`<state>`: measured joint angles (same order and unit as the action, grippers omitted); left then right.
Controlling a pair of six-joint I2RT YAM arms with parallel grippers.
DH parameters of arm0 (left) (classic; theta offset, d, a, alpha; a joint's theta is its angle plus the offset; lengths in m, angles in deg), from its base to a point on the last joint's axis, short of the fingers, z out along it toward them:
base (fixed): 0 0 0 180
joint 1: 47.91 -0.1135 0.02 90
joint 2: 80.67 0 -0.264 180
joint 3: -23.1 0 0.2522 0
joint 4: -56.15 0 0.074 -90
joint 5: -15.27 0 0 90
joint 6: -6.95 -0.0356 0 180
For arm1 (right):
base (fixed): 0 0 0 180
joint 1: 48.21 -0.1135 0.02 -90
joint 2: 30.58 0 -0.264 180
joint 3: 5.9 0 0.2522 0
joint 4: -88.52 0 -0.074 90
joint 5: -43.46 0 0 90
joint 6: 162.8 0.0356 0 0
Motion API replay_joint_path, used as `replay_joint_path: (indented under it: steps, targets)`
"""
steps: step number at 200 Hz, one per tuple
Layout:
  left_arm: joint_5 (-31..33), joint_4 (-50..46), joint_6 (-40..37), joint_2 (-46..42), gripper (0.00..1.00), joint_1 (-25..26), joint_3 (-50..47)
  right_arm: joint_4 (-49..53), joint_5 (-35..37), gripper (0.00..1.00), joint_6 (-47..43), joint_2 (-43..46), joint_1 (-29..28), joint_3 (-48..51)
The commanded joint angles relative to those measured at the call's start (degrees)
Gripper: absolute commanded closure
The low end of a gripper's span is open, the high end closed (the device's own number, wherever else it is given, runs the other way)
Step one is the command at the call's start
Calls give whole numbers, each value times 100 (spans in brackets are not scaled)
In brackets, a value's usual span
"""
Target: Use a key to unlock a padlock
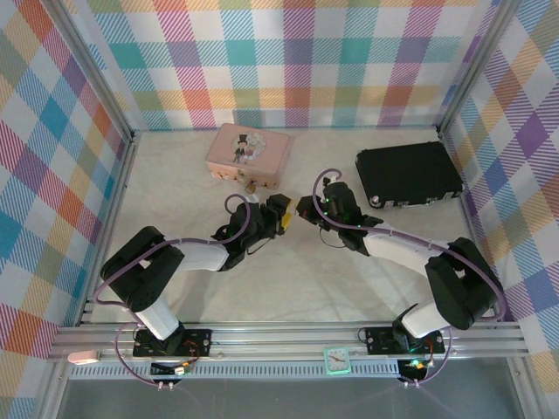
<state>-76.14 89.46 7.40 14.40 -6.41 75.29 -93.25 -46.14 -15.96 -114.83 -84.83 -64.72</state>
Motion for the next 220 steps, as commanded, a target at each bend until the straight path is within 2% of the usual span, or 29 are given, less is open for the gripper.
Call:
replay_joint_path:
  steps: [1,27,68,106,128,172,210,220]
  targets:
    - [176,401,-112,31,50,75,145,-39,276,100,615,54,-30,-25]
    - [183,312,-151,-7,56,92,181,-267,282,100,929,1,-30,57]
    - [122,338,-117,86,59,152,219,-372,263,100,1089,-77,-32,25]
    - [71,531,-72,153,67,181,245,-498,266,100,1265,-223,-39,50]
    - [66,540,-72,137,75,183,227,-496,312,100,1266,-232,-38,59]
    - [45,558,-54,178,100,183,208,-465,379,100,1246,-193,-46,102]
    - [-23,584,-122,223,100,171,210,-493,352,100,1058,-74,-47,126]
    - [-124,553,-265,214,100,124,208,-421,317,90,831,42,-17,117]
